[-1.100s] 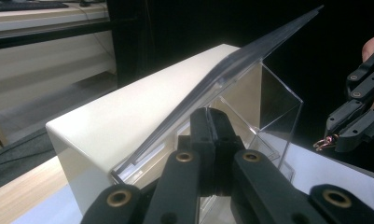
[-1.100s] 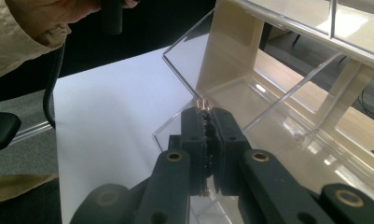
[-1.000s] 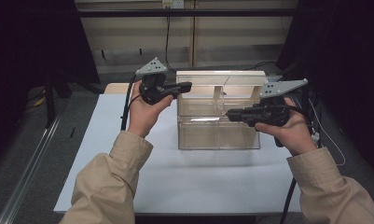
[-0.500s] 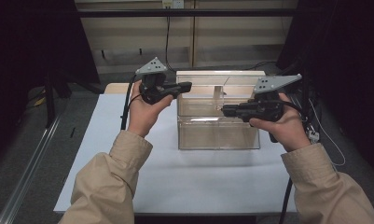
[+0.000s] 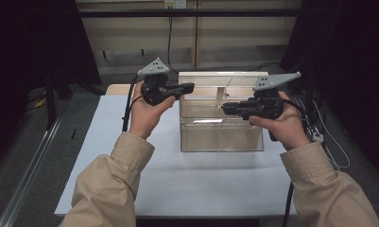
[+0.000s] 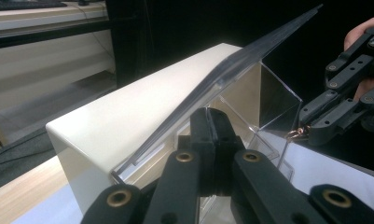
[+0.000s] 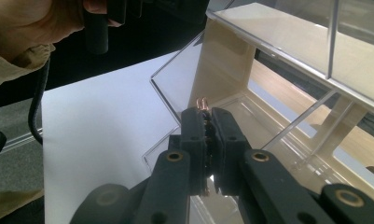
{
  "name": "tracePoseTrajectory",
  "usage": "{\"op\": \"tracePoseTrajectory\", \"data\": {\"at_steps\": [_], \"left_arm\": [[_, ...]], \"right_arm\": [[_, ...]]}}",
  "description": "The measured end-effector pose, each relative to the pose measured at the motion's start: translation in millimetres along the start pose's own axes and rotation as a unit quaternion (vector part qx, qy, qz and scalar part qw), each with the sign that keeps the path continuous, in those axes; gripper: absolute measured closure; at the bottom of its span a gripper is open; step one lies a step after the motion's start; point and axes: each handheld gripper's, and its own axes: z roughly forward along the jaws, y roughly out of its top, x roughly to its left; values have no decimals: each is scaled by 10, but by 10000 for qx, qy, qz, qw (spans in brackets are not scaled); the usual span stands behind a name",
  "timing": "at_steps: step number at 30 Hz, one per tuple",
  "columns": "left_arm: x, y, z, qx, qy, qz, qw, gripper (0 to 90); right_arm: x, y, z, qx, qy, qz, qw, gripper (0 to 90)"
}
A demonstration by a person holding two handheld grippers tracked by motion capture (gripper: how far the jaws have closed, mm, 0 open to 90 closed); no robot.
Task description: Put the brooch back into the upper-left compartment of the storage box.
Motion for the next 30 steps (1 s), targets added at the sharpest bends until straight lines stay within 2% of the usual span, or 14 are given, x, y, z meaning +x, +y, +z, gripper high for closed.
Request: {"op": "tracePoseTrajectory", "data": {"at_steps": [30], "left_arm": [[-10, 3, 19, -19, -32, -12, 10000, 900]], "right_arm": [[-20, 119, 170, 19, -148, -97, 9998, 854]]}}
